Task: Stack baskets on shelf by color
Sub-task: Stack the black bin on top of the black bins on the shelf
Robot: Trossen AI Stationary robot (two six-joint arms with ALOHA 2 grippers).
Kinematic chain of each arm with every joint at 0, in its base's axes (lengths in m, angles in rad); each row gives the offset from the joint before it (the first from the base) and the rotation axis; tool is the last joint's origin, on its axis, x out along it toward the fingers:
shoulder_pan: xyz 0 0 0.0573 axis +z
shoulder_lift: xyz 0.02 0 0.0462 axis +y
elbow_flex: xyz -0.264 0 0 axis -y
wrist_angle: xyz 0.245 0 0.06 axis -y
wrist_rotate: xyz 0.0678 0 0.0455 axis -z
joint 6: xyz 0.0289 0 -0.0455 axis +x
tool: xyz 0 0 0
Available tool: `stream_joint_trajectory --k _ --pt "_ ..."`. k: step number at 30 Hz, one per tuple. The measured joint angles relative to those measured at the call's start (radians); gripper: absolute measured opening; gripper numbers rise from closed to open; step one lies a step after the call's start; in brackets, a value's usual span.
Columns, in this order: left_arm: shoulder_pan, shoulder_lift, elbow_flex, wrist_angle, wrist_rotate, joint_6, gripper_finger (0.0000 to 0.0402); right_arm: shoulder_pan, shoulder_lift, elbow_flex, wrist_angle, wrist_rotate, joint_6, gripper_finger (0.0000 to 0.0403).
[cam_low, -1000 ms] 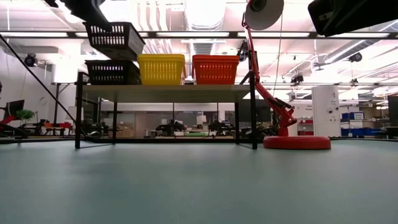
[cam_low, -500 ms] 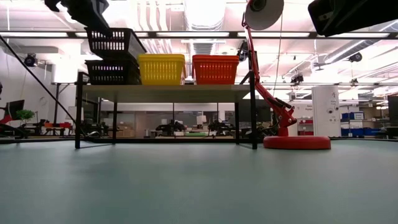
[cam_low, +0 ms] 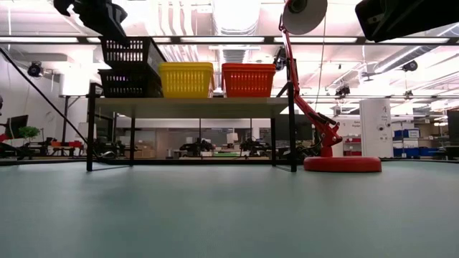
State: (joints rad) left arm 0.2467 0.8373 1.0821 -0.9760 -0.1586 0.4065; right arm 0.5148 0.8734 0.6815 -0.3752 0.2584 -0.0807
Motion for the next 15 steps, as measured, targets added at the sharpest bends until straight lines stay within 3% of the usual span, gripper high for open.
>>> stream_joint_trajectory --k 15 --pt "0.053 0.033 0.0 0.0 0.064 0.029 0.0 0.0 0.0 0.0 0.009 0.0 0.0 0.0068"
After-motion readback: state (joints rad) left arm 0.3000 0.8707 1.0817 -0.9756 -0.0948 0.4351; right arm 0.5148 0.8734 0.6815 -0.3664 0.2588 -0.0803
